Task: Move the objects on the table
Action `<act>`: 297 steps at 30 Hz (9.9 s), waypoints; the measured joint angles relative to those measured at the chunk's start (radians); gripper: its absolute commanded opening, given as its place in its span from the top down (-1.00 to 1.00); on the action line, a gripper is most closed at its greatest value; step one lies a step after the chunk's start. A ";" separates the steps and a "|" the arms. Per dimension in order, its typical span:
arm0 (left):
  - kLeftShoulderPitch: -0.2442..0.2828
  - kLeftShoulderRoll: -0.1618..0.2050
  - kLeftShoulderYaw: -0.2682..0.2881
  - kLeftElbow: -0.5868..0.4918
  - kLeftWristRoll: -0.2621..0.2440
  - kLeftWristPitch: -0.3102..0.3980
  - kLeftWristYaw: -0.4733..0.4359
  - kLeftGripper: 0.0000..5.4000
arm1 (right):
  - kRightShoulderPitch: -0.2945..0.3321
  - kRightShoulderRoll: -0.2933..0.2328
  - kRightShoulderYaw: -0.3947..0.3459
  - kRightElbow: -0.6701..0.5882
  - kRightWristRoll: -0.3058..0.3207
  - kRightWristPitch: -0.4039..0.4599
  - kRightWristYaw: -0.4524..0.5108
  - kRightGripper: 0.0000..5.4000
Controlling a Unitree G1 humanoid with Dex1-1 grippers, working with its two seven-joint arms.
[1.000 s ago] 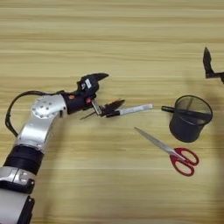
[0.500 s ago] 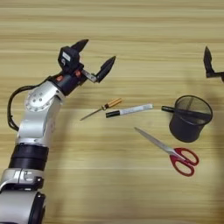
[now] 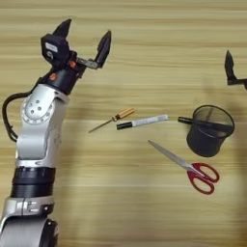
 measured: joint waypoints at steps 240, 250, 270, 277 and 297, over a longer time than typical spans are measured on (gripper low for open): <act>0.012 -0.042 0.036 0.575 0.140 -0.539 0.129 -1.00 | 0.176 0.105 0.577 -0.311 0.134 0.302 0.914 -0.73; 0.013 -0.042 0.038 0.574 0.141 -0.540 0.129 -1.00 | 0.175 0.120 0.588 -0.244 0.112 0.249 0.913 -0.96; 0.013 -0.044 0.038 0.574 0.142 -0.547 0.129 -1.00 | 0.191 0.075 0.557 -0.242 0.124 0.226 0.945 -0.99; 0.013 -0.044 0.038 0.574 0.143 -0.548 0.129 -1.00 | 0.245 -0.011 0.501 -0.271 0.155 0.226 0.979 -0.99; 0.008 -0.041 0.040 0.593 0.143 -0.550 0.128 -1.00 | 0.282 -0.210 0.218 -0.230 0.214 0.222 0.955 -0.99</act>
